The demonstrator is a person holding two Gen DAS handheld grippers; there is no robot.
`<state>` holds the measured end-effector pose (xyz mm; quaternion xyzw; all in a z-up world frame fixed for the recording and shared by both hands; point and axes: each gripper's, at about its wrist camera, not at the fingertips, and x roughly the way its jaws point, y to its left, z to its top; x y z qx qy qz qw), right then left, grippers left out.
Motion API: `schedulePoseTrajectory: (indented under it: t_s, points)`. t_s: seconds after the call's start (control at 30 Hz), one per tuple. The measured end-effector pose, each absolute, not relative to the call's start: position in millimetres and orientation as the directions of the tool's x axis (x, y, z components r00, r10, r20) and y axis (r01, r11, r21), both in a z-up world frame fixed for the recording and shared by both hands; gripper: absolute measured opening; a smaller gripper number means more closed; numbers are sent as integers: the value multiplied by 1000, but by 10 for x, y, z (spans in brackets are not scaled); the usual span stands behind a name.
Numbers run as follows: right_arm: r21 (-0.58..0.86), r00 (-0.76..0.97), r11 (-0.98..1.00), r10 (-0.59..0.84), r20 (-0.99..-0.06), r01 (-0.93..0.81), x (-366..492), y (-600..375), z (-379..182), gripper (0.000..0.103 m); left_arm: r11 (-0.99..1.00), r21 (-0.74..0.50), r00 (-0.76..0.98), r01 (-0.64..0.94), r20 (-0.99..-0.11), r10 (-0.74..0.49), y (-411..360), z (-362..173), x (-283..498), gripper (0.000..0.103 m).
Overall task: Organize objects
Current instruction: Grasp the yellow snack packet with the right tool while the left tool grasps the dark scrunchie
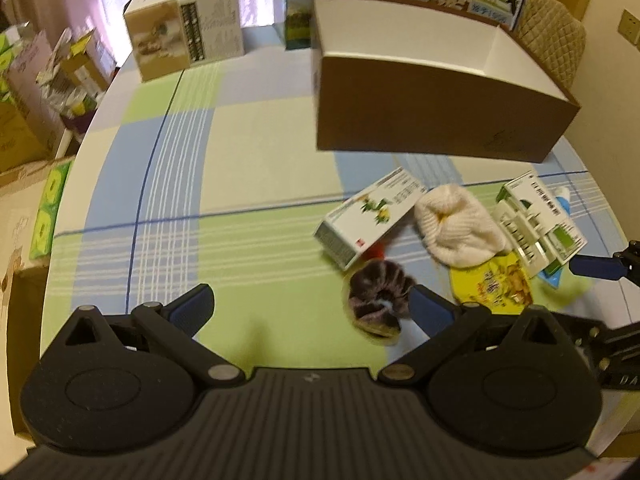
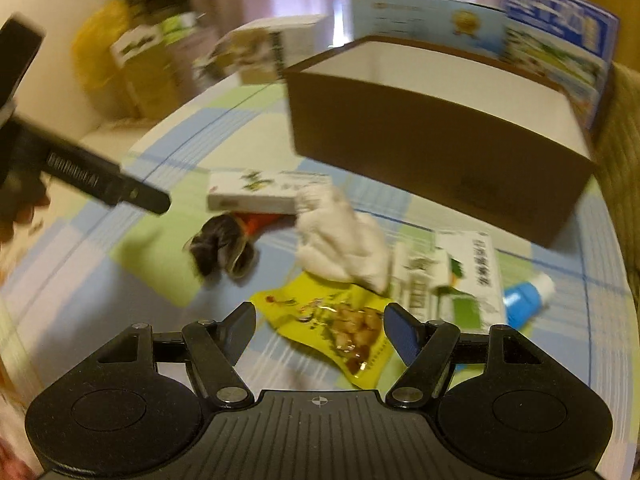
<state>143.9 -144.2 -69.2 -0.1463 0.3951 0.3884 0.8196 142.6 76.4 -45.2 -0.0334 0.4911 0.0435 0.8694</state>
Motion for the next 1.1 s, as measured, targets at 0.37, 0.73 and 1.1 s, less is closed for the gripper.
schedulePoseTrajectory:
  t_s: [0.37, 0.73, 1.1]
  points:
    - [-160, 412, 504, 440, -798, -849, 1395, -1165, -1131, 69, 986, -11, 474, -166, -878, 70, 934, -599, 1389, 102]
    - [-206, 431, 468, 444, -786, -859, 1493, -1047, -1276, 56, 984, -15, 442, -175, -895, 64, 942, -732, 1425, 102]
    - [-98, 421, 571, 468, -777, -815, 1555, -1080, -1037, 0, 987, -26, 437, -158, -898, 46, 861, -765, 1432, 102]
